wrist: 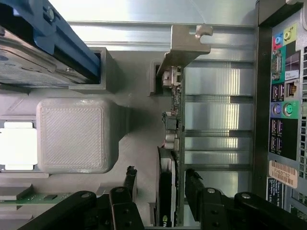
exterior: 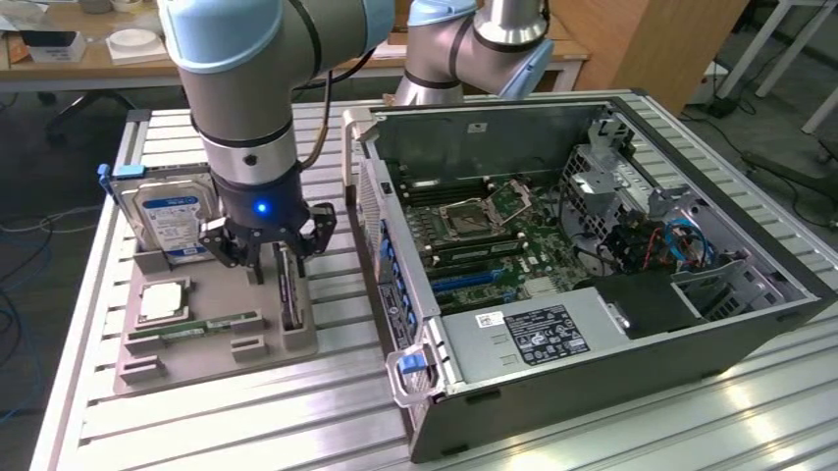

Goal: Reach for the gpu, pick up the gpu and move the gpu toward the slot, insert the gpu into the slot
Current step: 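Pick up the gpu and move the gpu toward the slot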

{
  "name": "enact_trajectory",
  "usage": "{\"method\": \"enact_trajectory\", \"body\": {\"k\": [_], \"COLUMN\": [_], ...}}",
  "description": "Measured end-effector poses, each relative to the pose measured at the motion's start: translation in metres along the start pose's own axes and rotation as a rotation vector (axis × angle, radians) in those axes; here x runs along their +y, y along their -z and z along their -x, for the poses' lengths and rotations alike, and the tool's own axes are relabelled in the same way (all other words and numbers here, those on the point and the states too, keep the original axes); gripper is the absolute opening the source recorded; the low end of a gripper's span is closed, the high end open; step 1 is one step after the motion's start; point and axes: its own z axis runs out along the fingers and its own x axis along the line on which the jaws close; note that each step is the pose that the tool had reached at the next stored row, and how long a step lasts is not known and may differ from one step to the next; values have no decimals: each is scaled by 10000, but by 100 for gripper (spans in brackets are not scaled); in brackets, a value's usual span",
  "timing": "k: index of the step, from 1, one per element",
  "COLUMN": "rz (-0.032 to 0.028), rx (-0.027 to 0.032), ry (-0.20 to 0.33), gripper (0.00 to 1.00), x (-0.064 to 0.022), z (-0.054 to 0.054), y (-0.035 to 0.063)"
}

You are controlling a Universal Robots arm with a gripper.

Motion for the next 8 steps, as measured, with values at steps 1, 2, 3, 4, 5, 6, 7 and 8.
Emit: {"method": "enact_trajectory", "body": {"k": [1, 2, 3, 4, 5, 6, 7, 8], "rz": [0, 1, 0, 0, -3, -3, -3, -1], "rx": [-1, -2, -2, -2, 0, 1, 1, -2], "ry": [-1, -4, -9, -17, -21, -23, -24, -23], "gripper": [53, 53, 53, 53, 53, 53, 53, 53], "x": [0, 0, 0, 0, -1, -1, -1, -1], "z": [6, 11, 13, 14, 14, 13, 13, 14], "y": [-1, -3, -7, -11, -14, -15, -16, -21]}}
